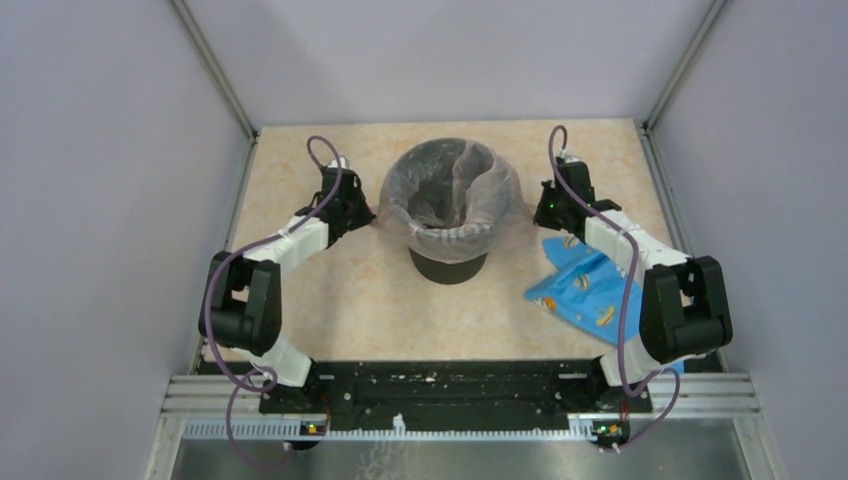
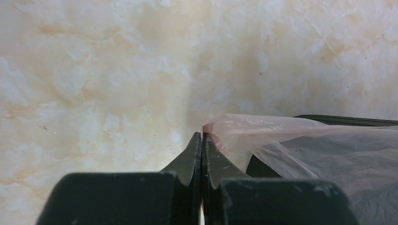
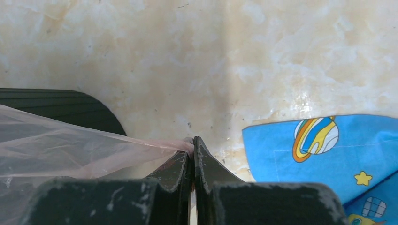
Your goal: Put the trash bags into the trash bin
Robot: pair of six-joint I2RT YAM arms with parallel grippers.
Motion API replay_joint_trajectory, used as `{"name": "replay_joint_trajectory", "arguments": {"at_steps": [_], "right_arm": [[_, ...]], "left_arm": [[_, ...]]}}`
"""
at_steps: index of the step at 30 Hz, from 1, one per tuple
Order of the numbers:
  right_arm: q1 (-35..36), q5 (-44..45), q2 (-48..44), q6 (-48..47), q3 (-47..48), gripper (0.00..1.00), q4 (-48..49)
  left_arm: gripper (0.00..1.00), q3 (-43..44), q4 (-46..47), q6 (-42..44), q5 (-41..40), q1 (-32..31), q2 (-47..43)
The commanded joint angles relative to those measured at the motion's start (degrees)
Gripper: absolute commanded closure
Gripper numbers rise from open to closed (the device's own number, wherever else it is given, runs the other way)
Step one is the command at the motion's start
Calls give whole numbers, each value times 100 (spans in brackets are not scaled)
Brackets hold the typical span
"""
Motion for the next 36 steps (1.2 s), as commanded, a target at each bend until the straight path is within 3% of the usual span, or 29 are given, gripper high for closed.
{"name": "replay_joint_trajectory", "arguments": {"at_steps": [1, 17, 31, 36], "right_arm": [[-94, 492, -77, -178, 246, 100, -30], [-204, 605, 817, -29, 364, 100, 168], [-1078, 36, 1310, 68, 217, 100, 440], [-1262, -319, 1350, 72, 310, 98, 404]], "left_arm": [[100, 137, -64, 172, -220, 112, -42], [100, 400, -9, -95, -31, 112, 920], [100, 378, 220, 90, -286, 243, 1337], [100, 439, 415, 200, 88, 367, 1313]]}}
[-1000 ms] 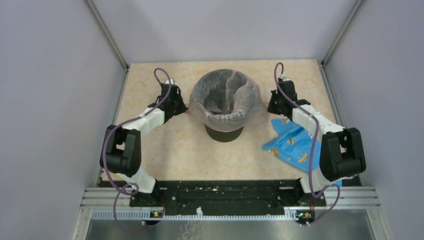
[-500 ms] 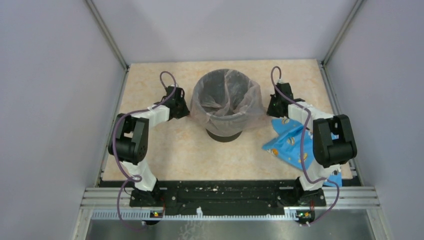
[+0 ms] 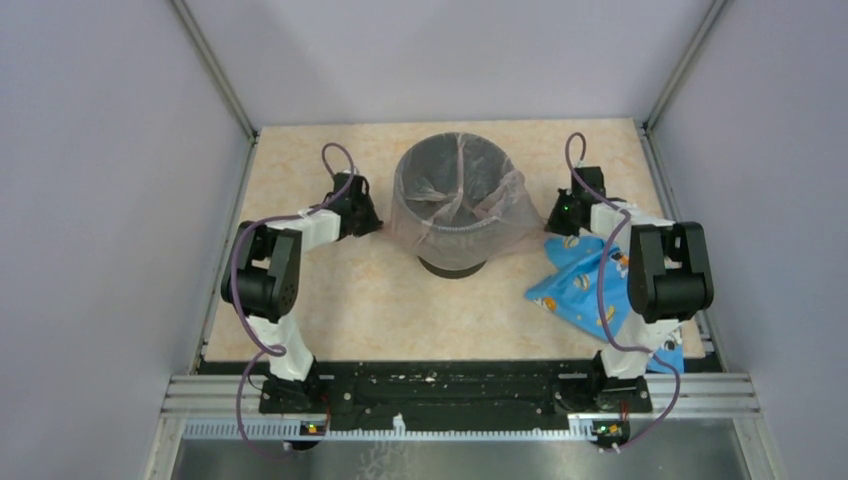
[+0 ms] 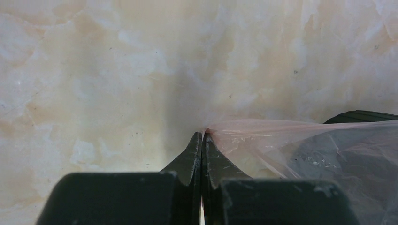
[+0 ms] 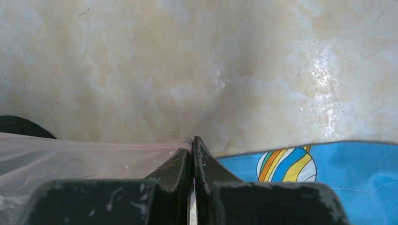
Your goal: Put the trash bags into the trash bin
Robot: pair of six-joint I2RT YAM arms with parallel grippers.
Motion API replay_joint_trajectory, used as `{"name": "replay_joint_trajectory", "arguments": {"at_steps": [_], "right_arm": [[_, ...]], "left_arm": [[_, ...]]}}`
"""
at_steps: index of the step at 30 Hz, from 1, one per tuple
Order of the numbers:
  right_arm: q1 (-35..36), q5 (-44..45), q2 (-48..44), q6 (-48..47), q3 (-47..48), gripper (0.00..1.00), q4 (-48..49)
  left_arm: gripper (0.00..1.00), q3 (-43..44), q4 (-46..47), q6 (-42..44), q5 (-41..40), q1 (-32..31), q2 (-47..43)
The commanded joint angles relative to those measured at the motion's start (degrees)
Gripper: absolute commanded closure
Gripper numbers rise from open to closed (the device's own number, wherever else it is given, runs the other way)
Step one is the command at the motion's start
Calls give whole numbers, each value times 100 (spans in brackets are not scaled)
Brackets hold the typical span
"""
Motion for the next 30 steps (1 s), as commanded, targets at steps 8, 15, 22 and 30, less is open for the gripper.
{"name": "replay_joint_trajectory", "arguments": {"at_steps": [8, 15, 22, 30], "right_arm": [[-253, -250, -439, -49, 303, 79, -162], [-174, -52, -1068, -56, 353, 58, -528], [-172, 36, -1665, -100, 455, 43, -851], [26, -71, -2242, -235, 1239, 33, -1446]], "left_arm": [[81, 246, 353, 288, 225, 260, -338], [62, 179, -77, 184, 43, 220, -806], [56, 291, -356, 283, 52, 220, -1094], [54, 246, -260, 304, 505, 220, -1516]]}}
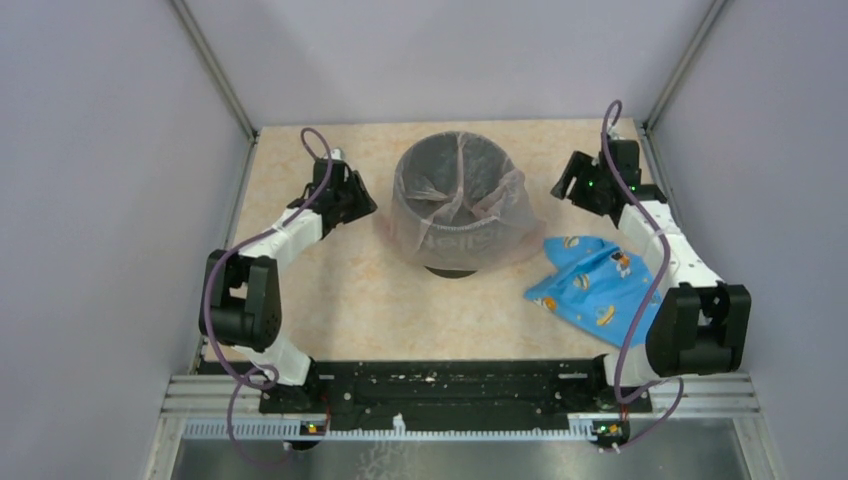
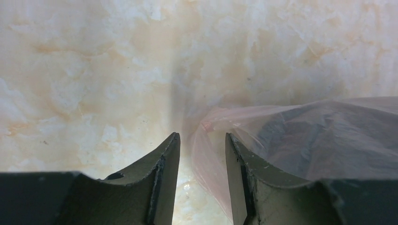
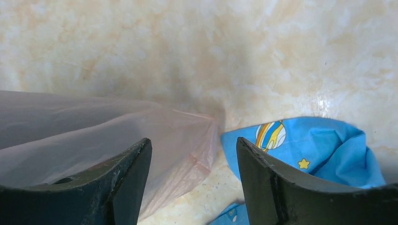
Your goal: Put the trash bags into the trash bin
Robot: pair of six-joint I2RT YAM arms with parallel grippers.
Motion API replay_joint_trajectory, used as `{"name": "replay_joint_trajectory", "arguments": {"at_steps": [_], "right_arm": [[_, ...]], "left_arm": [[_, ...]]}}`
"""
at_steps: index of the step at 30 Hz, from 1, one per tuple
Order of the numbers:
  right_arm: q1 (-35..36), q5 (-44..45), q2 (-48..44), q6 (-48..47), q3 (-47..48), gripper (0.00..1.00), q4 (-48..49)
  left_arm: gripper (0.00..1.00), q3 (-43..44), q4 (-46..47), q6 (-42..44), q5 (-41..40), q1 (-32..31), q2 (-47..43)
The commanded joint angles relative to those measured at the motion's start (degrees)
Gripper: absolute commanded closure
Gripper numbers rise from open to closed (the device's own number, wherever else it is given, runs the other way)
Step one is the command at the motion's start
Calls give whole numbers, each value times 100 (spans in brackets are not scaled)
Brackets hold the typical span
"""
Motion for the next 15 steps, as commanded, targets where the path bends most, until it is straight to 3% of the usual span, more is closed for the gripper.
{"name": "replay_joint_trajectory", "arguments": {"at_steps": [1, 7, 15], "right_arm": [[276, 25, -504, -182, 897, 30, -389], [916, 137, -668, -207, 1757, 23, -778], [2150, 467, -90, -517, 3253, 20, -1490]], "left_arm": [[55, 149, 338, 108, 497, 6, -441], [69, 151, 486, -81, 906, -288, -375], [71, -196, 760, -344, 827, -844, -383]]}}
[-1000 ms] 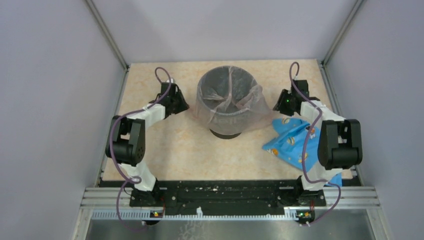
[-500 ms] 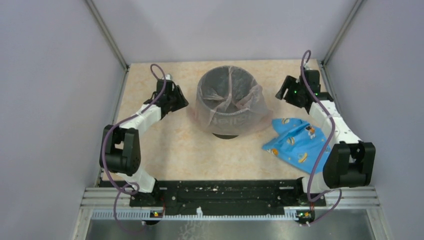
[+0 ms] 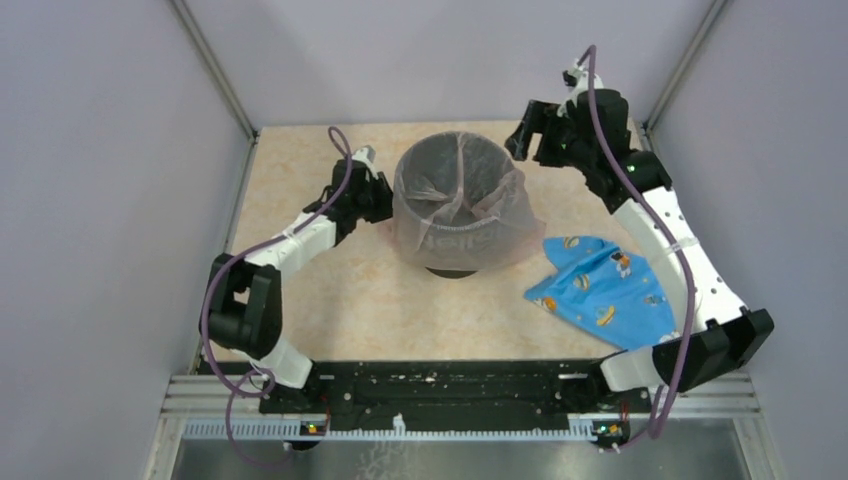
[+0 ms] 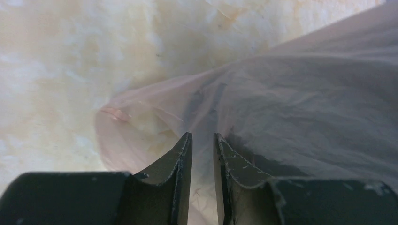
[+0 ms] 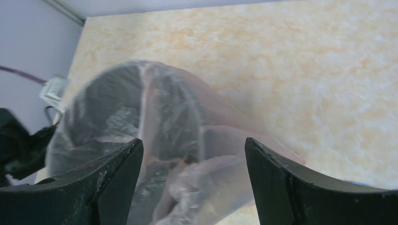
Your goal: Put the trash bags into the trash bin
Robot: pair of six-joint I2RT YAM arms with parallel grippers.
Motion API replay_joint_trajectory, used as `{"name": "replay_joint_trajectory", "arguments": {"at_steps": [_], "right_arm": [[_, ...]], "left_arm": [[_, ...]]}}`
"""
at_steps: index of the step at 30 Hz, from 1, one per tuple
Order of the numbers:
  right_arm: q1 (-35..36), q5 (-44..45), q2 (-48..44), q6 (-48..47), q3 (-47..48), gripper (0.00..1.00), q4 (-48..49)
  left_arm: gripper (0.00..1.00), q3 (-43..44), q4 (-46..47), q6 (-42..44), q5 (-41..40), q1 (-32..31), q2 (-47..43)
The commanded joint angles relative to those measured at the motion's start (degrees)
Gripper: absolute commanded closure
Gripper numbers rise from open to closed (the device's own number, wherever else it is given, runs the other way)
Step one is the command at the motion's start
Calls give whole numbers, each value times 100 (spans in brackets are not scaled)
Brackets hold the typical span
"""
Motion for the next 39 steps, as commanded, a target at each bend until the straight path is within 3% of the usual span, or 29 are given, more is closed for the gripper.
{"name": "replay_joint_trajectory", "arguments": {"at_steps": [1, 7, 18, 30, 39], "right_arm": [[654, 329, 425, -337, 956, 20, -533], [1383, 684, 1184, -748, 1739, 20, -1360], [1827, 1007, 1282, -960, 1440, 18, -1952], [1869, 1052, 1532, -793, 839, 15, -1799], [1877, 992, 1784, -614, 334, 18, -1388]], "left_arm": [[71, -251, 528, -235, 38, -277, -170], [72, -703, 803, -584, -150, -766, -342], [71, -1428, 1254, -1100, -498, -1539, -680], [65, -1309, 708, -710, -1247, -1563, -1219], [64, -1306, 516, -486, -1257, -1485, -1443]]}}
